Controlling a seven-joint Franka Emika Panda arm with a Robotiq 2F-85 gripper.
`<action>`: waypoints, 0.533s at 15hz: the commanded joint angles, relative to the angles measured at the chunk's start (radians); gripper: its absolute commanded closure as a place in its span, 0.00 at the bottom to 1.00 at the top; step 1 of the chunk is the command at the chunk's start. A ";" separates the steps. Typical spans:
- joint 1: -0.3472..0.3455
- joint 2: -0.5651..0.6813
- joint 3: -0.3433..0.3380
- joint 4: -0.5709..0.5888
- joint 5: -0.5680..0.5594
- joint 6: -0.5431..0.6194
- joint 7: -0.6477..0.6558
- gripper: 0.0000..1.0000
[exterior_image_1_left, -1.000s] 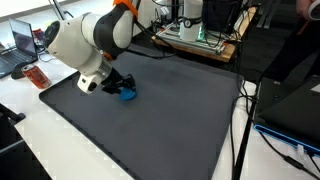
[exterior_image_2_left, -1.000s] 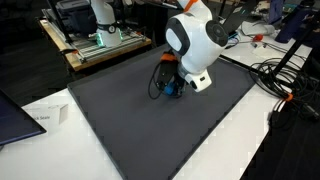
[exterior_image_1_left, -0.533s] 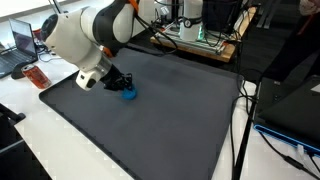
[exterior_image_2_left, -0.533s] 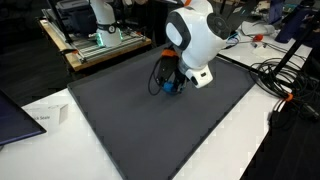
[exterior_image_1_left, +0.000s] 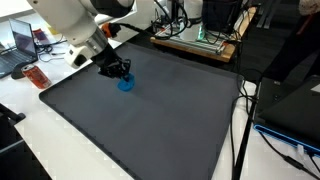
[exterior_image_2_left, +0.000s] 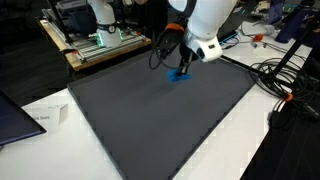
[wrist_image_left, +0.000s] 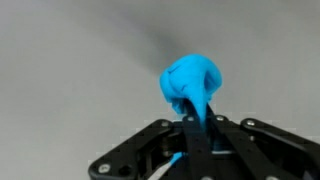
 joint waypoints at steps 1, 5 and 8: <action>0.005 -0.186 0.007 -0.165 0.012 0.061 0.065 0.98; 0.016 -0.354 0.009 -0.293 0.012 0.123 0.099 0.99; 0.025 -0.474 0.005 -0.364 0.015 0.141 0.116 0.99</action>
